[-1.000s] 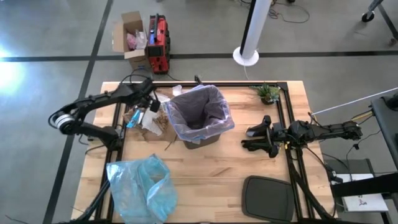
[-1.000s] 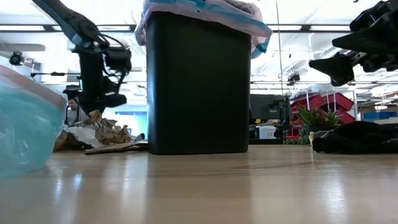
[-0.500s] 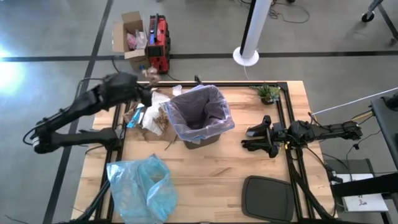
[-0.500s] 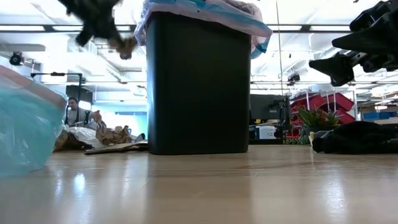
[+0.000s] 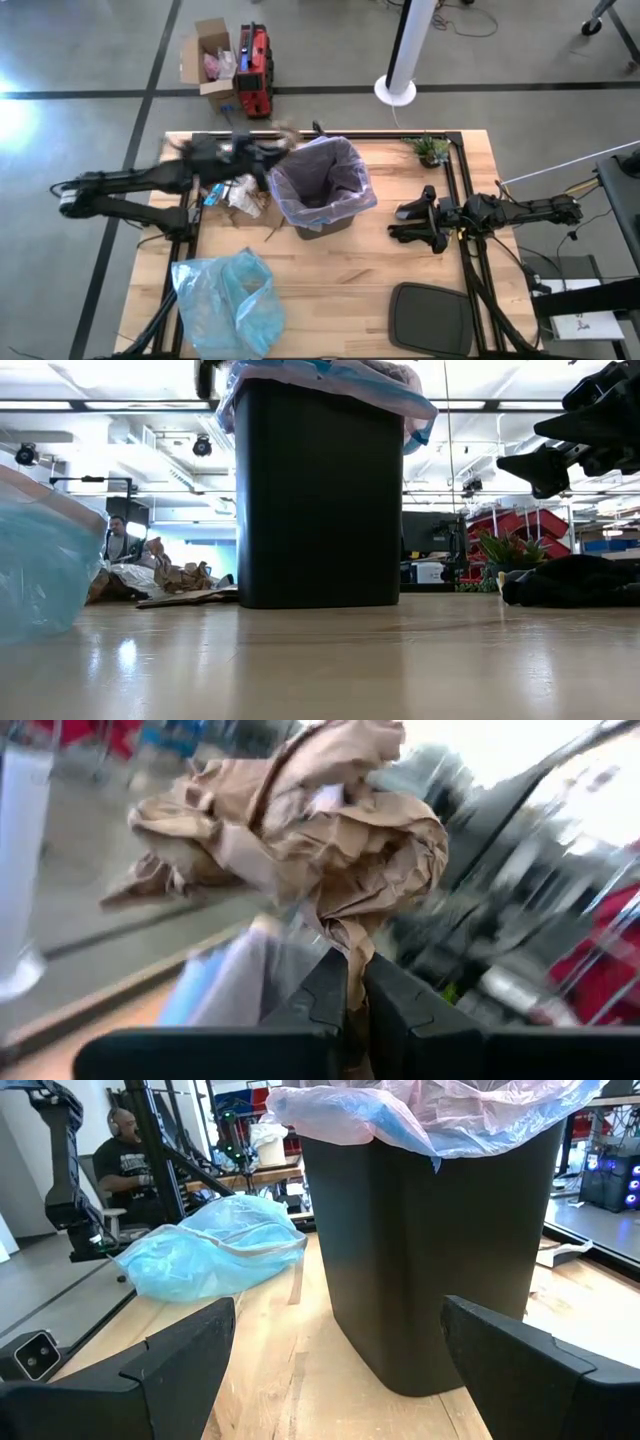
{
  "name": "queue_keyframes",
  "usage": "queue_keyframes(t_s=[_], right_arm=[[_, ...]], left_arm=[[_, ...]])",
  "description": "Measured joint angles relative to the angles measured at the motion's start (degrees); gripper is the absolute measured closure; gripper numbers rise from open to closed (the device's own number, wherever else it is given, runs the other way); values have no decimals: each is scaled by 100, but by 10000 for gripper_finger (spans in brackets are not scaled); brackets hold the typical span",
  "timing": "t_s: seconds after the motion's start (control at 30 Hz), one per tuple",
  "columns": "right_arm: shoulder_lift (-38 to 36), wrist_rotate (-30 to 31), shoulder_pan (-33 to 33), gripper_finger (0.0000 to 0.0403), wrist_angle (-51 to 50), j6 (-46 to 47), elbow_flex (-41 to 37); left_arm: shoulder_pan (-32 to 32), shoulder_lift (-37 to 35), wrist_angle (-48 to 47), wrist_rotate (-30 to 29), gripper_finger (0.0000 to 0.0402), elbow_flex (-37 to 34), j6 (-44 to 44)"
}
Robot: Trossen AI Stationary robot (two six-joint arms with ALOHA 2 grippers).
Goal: Place trash/remove bag and relplace
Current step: Put the brown paper into trash bin
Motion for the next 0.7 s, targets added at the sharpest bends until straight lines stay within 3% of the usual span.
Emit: queue_keyframes(t_s=[0.2,0.5,0.7], right_arm=[[1,1,-2,64,0,0,-1],[2,1,0,64,1,1,1],[2,1,0,64,2,1,1]], left_arm=[[-189,762,-269,-127,351,603,-2],[-317,1567,-2988,-136,234,2399,308],[-674,1970,-4235,-116,186,3428,518]])
